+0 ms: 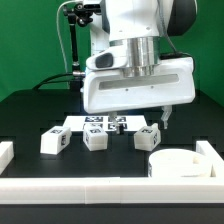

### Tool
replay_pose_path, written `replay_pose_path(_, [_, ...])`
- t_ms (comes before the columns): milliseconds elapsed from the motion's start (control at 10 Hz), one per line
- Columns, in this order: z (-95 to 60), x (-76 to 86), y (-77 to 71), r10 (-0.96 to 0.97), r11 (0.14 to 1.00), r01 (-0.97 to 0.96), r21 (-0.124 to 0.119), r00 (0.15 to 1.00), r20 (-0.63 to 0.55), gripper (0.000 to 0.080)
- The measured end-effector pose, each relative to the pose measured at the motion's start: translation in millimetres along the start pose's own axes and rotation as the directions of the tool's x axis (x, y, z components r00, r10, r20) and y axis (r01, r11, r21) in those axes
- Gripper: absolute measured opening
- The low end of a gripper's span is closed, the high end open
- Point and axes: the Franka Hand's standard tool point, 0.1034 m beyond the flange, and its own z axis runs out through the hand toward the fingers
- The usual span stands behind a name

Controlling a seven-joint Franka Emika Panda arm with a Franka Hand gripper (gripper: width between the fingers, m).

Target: Assemble stool

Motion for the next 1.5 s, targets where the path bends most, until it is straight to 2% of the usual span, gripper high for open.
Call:
replay_pose_path(100, [-1.3,0.1,0.0,0.104,0.995,-0.104,-0.005,0.995,-0.002,0.0649])
replay_pose_path(300, [2.5,-5.8,0.3,0.376,0.926,-0.376,-0.017,0.926,0.012,0.0649])
replay_pose_path(600, [3.7,-7.7,-4.7,0.549,0.836,-0.549,0.000,0.836,0.022,0.0649])
replay_pose_path(800, [4.0,-8.6,-6.4,0.596,0.803,-0.596,0.007,0.803,0.027,0.0649])
replay_pose_path(1100, [8.0,-12.7,2.2,0.529,0.848,-0.530,0.002,0.847,0.041,0.0649])
replay_pose_path(1300, [7.2,-18.7,7.5,0.495,0.866,-0.500,-0.022,0.849,0.184,0.0649])
replay_pose_path(1500, [9.0,-19.1,12.5,0.478,0.871,-0.490,-0.030,0.832,0.281,0.0649])
